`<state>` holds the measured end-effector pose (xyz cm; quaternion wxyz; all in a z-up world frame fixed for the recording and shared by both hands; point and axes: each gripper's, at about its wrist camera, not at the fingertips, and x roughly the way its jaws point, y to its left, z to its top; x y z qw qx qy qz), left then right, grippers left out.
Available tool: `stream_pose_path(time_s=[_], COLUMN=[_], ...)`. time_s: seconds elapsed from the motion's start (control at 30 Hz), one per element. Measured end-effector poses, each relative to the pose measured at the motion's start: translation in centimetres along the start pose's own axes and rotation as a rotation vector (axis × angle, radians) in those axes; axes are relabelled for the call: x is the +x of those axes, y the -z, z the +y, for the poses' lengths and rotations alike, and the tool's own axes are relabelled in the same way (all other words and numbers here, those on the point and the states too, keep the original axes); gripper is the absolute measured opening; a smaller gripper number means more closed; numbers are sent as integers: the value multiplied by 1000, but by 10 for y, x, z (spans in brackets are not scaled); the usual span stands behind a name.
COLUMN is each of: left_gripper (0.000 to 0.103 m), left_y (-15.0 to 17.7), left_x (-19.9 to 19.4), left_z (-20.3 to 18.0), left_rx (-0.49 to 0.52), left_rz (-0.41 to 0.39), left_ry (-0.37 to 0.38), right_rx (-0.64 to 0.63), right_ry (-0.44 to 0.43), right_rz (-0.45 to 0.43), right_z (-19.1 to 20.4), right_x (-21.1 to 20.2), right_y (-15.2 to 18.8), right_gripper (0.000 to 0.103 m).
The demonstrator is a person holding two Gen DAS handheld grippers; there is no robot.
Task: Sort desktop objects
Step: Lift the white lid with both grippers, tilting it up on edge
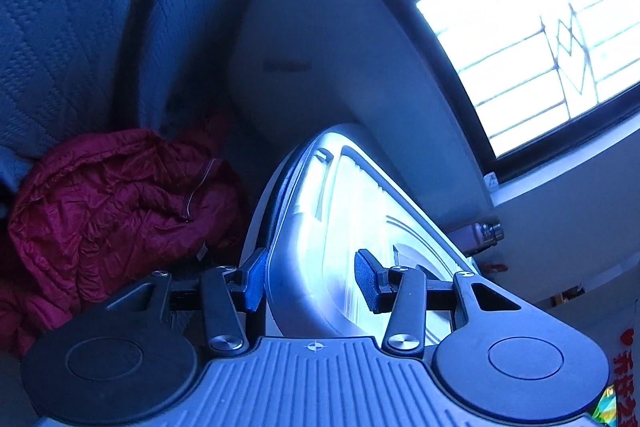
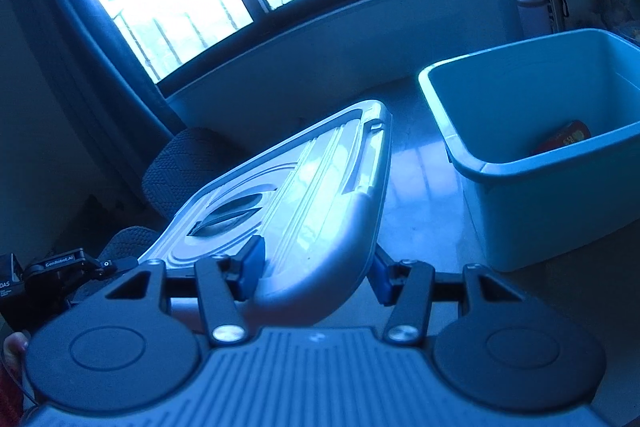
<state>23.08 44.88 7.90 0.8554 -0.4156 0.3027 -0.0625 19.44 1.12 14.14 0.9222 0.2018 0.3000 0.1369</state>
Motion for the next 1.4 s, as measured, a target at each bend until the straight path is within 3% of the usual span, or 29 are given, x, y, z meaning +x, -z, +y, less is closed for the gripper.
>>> stream_pose_path(time_s=[0.5,0.87,1.2,1.4], left_gripper=[47,47,47,47], left_y=[119,201,273,295], left_x=[-90,-137,-148,-136], left_z=[-31,-55,-82,-103], left_rx=[-50,-19,23,46], left_rz=[-122,-132,-96,-67], left_ry=[-35,-33,-4,19], right_rx=[-85,-89,-71,-53], right_ry=[-112,-132,-99,-67], right_rz=[16,-7,-40,-69], right_z=[-31,-60,-109,-131], right_x=[-78,-150,-216,-244], right_y=[20,54,74,82], right_gripper=[54,54,54,54])
